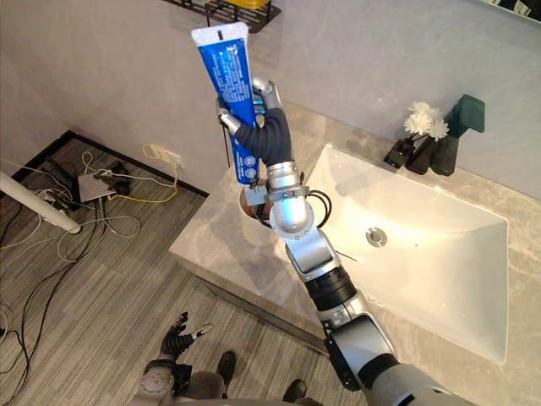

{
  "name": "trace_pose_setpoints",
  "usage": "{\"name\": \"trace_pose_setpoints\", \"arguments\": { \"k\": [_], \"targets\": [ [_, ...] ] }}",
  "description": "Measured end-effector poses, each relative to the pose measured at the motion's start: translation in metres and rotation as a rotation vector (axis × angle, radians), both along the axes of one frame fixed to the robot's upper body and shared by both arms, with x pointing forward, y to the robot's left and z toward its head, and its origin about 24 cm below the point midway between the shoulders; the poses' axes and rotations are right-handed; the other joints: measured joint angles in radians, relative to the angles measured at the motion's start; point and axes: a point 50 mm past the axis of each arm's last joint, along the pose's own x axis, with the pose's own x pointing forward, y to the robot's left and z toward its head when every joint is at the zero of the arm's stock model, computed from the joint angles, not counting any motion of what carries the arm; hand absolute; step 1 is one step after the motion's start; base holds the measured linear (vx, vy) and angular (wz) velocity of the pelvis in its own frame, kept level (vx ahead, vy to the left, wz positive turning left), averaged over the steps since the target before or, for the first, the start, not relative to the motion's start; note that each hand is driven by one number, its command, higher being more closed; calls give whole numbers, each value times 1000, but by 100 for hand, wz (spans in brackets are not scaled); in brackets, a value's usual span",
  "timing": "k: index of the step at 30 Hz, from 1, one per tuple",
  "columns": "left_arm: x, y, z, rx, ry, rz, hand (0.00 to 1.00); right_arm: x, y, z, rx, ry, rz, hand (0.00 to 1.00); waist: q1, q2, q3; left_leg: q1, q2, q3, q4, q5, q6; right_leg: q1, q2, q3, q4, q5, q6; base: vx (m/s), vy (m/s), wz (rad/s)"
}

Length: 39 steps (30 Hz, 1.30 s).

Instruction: Organize washtable

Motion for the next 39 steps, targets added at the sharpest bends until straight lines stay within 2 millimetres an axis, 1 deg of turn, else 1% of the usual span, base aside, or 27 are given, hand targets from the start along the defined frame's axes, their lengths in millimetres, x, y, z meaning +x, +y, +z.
{"name": "trace_pose_setpoints", "arguments": {
  "k": [3,8,14,27,34,39],
  "targets": [
    [2,-2,1,1,-4,-10,0,0,1,0,-9,-4,-1,100,0,5,11,-1,0,1,3,0,0,1,0,-1,1,0,0,-24,2,0],
    [3,-3,1,12,-7,-13,0,0,1,-1,-8,-1,-2,100,-1,6,11,0,1,5,3,0,0,1,0,1,1,0,0,-7,1,0],
    [3,-3,0,12,-5,-14,0,-1,-1,-9,-10,23,-9,100,-2,5,11,3,1,10,5,0,0,1,0,6,3,0,0,-4,3,-1],
    [2,-3,-1,13,3,-14,0,-6,-4,-21,-42,12,-53,100,-5,4,10,18,3,21,7,0,1,9,-3,17,17,0,0,-4,2,-1],
    [1,-3,-2,14,11,-14,0,-10,-6,-25,-48,5,-66,100,-14,-2,7,19,3,24,7,0,1,9,-3,19,16,0,0,0,0,0],
    [-1,-2,-3,17,20,-15,0,-12,-8,-29,-41,8,-91,100,-30,-10,1,21,4,27,7,0,1,9,-3,24,16,0,0,-4,1,-2]
  ]
}}
